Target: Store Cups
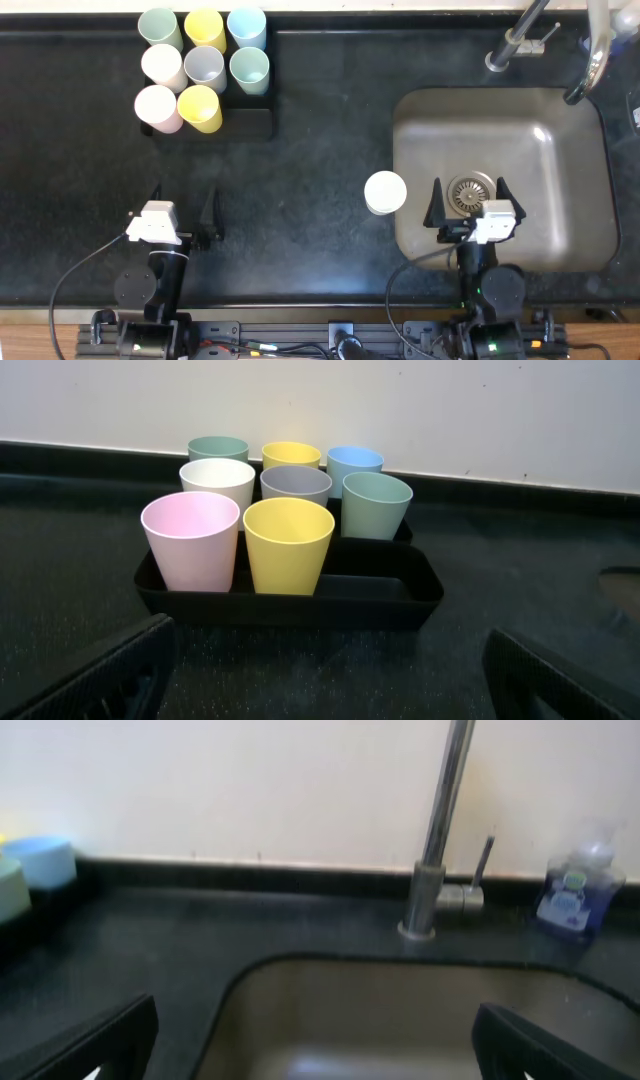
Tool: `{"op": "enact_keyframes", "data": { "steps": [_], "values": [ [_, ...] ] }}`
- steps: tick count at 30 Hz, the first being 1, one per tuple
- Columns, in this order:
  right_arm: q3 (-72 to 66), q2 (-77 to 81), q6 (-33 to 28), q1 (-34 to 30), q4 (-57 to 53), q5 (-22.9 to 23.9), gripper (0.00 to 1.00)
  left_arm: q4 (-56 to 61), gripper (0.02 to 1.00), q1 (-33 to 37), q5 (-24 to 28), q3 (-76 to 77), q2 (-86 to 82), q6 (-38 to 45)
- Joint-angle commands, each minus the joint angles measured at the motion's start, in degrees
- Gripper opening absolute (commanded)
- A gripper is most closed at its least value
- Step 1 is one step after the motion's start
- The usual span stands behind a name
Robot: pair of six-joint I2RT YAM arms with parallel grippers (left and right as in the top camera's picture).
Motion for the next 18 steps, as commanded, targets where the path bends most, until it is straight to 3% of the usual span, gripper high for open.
{"op": "enact_keyframes", "data": {
  "steps": [1, 6, 12, 18],
  "values": [
    [15.82, 12.33, 0.02, -0.22, -1.75, -0.44, 0.998, -0.17, 1.000, -0.22, 1.16, -0.04, -0.57, 1.05],
    [37.29, 28.52, 3.19, -0.22, -17.40, -2.01, 0.998, -0.17, 1.000, -0.22, 1.16, -0.04, -0.57, 1.05],
    [59.87, 48.68, 5.62, -0.22, -47.08, -4.50, 0.993, -0.17, 1.000, -0.22, 1.16, -0.04, -0.57, 1.05],
    [70.93, 64.65, 5.57, 1.33, -63.73, -9.55, 0.998, -0.17, 1.000, -0.22, 1.16, -0.04, -0.57, 1.05]
  ]
}}
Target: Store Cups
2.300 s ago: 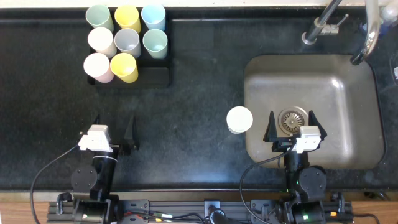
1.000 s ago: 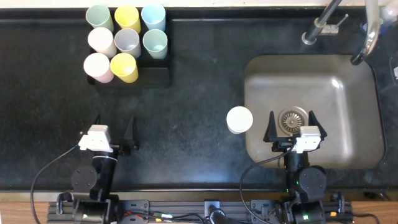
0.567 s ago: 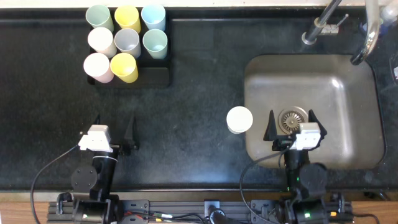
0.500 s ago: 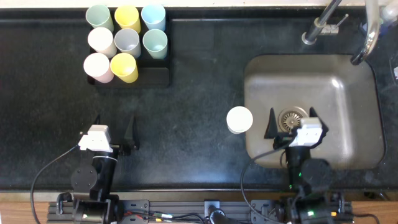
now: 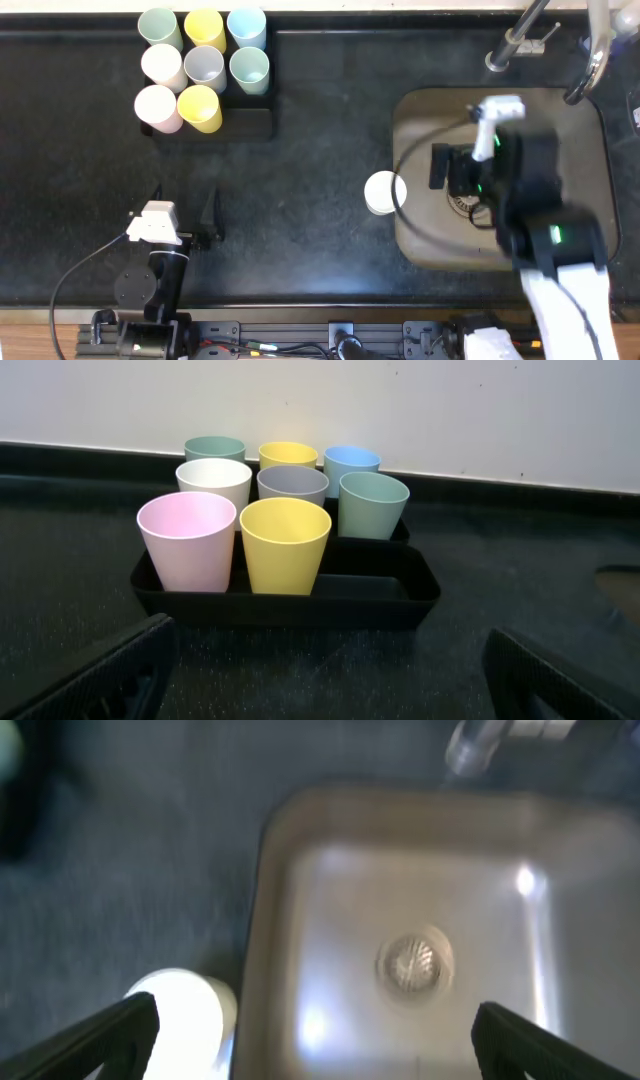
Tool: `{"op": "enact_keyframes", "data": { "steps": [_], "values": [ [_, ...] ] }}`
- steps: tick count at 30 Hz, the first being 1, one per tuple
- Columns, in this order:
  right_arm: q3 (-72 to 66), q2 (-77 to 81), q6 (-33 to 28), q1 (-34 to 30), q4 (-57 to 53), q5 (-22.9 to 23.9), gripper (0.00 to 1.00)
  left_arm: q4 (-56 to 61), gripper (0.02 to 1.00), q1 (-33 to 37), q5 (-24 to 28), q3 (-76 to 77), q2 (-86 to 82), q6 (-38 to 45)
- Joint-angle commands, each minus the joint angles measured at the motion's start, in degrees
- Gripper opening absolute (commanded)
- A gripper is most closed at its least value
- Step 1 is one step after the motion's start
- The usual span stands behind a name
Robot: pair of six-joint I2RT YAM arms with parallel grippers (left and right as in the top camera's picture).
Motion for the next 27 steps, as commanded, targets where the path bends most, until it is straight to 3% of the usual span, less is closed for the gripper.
{"op": "enact_keyframes", "data": {
  "steps": [1, 7, 14, 18, 27],
  "values": [
    [6.27, 9.20, 0.76, 2.10, -6.82, -4.28, 0.998, -0.17, 1.000, -0.22, 0.72, -0.07, -0.52, 1.05],
    [6.99, 19.04, 0.83, 6.05, -11.37, -4.22, 0.996, -0.17, 1.000, -0.22, 0.72, -0.07, -0.52, 1.05],
    [6.99, 25.83, 0.81, 6.40, -12.39, -4.39, 1.000, -0.17, 1.000, -0.22, 0.72, -0.07, -0.52, 1.05],
    [6.99, 29.14, 0.79, 6.67, -14.64, -6.93, 0.991, -0.17, 1.000, -0.22, 0.72, -0.07, -0.52, 1.05],
    [6.99, 33.97, 2.38, 7.58, -12.96, -8.50, 0.882, -0.17, 1.000, -0.22, 0.72, -0.07, -0.52, 1.05]
  ]
}}
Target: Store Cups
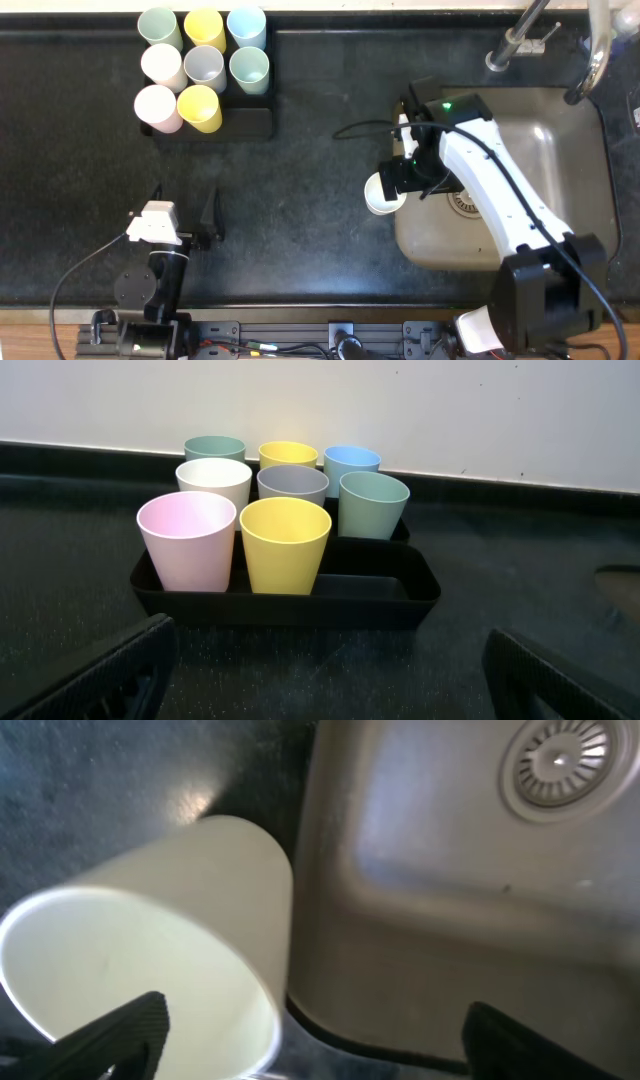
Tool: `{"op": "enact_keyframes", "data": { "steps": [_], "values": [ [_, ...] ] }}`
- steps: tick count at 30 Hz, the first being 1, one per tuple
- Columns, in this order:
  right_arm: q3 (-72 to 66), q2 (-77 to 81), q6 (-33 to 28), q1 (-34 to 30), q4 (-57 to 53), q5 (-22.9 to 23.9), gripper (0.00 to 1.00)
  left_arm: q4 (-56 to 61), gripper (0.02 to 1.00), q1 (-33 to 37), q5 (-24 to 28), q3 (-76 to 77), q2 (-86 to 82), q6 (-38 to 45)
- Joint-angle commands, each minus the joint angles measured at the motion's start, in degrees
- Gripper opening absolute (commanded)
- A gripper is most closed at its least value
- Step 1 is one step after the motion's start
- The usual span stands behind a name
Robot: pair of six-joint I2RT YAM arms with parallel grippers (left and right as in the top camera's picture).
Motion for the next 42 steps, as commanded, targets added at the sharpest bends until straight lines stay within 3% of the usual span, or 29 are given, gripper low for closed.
{"op": "enact_keyframes", "data": {
  "steps": [1, 6, 13, 16, 20, 24, 30, 38, 42],
  "values": [
    [1.70, 1.49, 1.44, 0.33, 1.16, -1.16, 0.864, -0.17, 1.000, -0.22, 0.72, -0.07, -0.52, 1.05],
    [1.51, 3.23, 2.14, 0.76, 2.12, -1.16, 0.785, -0.17, 1.000, -0.22, 0.72, -0.07, -0.52, 1.05],
    [1.51, 3.58, 2.56, 1.51, 3.13, -1.22, 0.297, -0.17, 1.000, -0.22, 0.72, -0.07, -0.52, 1.05],
    [1.51, 3.45, 2.54, 1.84, 3.21, -1.22, 0.042, -0.17, 1.000, -0.22, 0.72, -0.07, -0.52, 1.05],
    [1.88, 0.24, 2.54, 3.23, 5.11, -1.86, 0.045, -0.17, 1.000, -0.22, 0.72, -0.07, -0.52, 1.05],
    [4.96, -7.08, 2.67, 3.98, 7.08, -5.95, 0.042, -0.17, 1.000, -0.22, 0.72, -0.07, -0.52, 1.05],
    [19.74, -9.84, 8.85, 4.96, 5.57, -7.39, 0.045, -0.17, 1.000, -0.22, 0.72, -0.04, -0.52, 1.05],
    [55.58, 11.21, 12.02, 14.47, -3.28, -7.15, 0.045, -0.17, 1.000, -0.22, 0.72, -0.07, -0.52, 1.05],
    [64.41, 21.38, 12.07, 17.57, -5.16, -5.46, 0.042, -0.17, 1.000, -0.22, 0.72, -0.07, -0.52, 1.05]
  ]
}}
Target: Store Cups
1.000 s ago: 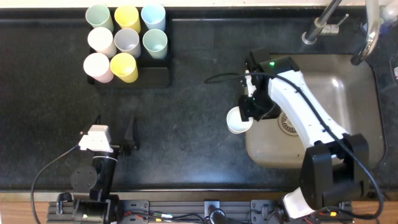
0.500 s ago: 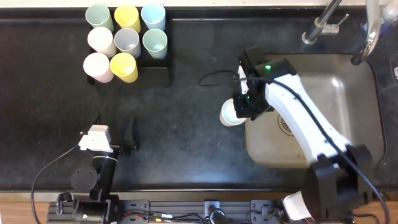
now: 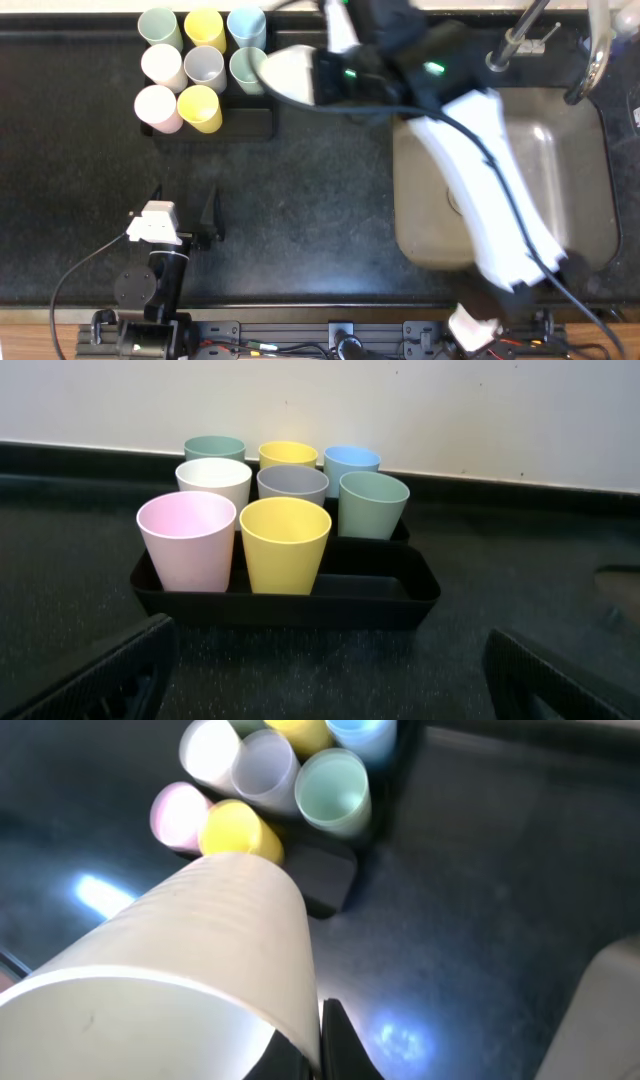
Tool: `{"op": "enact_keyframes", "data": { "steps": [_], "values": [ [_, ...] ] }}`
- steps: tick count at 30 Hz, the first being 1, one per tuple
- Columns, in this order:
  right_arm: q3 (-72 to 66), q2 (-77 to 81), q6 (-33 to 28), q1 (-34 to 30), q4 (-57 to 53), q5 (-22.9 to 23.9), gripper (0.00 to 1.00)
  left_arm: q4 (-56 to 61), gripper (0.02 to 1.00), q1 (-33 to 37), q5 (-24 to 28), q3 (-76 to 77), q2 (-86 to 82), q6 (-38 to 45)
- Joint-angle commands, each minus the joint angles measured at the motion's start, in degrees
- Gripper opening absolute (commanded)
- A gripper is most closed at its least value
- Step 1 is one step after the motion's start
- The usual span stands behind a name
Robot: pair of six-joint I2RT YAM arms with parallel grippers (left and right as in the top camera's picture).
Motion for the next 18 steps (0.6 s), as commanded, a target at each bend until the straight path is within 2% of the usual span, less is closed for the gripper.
{"op": "enact_keyframes", "data": {
  "steps": [1, 18],
  "values": [
    [6.71, 10.71, 1.57, 2.95, -0.63, 1.03, 0.045, -0.15, 1.000, -0.22, 0.72, -0.07, -0.52, 1.05],
    [6.71, 23.39, 1.60, 5.22, 1.40, 2.80, 0.042, -0.15, 1.000, -0.22, 0.72, -0.07, -0.52, 1.05]
  ]
}}
